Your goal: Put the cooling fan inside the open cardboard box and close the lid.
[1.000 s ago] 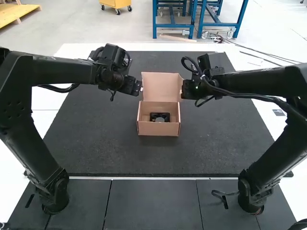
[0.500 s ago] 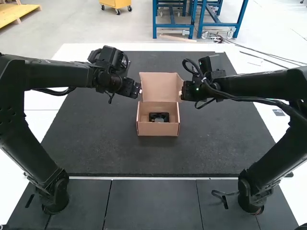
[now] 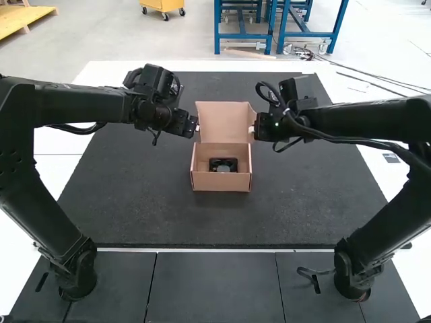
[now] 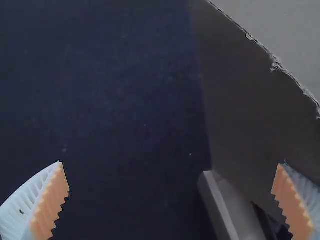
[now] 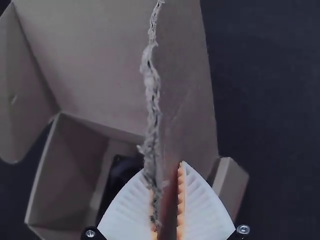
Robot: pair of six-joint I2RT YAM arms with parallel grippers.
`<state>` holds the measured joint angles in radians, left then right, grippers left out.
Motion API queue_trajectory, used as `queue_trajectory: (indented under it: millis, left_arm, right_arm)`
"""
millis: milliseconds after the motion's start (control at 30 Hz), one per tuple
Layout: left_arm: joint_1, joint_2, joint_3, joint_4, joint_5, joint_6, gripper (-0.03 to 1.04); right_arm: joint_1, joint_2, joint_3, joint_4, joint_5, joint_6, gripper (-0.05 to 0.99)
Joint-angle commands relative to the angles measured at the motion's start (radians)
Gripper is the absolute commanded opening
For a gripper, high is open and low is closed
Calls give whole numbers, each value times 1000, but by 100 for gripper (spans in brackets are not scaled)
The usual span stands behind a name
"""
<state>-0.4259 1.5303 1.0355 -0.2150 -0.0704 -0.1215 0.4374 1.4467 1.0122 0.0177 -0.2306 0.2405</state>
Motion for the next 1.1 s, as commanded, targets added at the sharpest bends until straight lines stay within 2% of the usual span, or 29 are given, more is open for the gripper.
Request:
queue_trajectory:
  millis: [0, 267, 667, 767, 967, 1067]
  left_arm:
    - [-10, -38, -3, 8, 17, -6, 96]
    - [-8, -52, -6, 6, 17, -3, 96]
    - [-8, -78, -31, 11, 17, -1, 96]
    - [-8, -78, -32, 11, 17, -1, 96]
    - [-8, -78, -35, 12, 17, 0, 96]
    - [-10, -78, -37, 12, 17, 0, 96]
  right_arm:
    - [23, -45, -7, 7, -50, 14, 12]
    - [23, -54, -11, -2, -50, 13, 12]
    - [23, -66, 2, -16, -42, 14, 19]
    - [23, -69, -7, -16, -39, 5, 18]
    - [23, -72, -35, -13, -42, -3, 5]
    - [23, -72, -44, -12, -42, -9, 5]
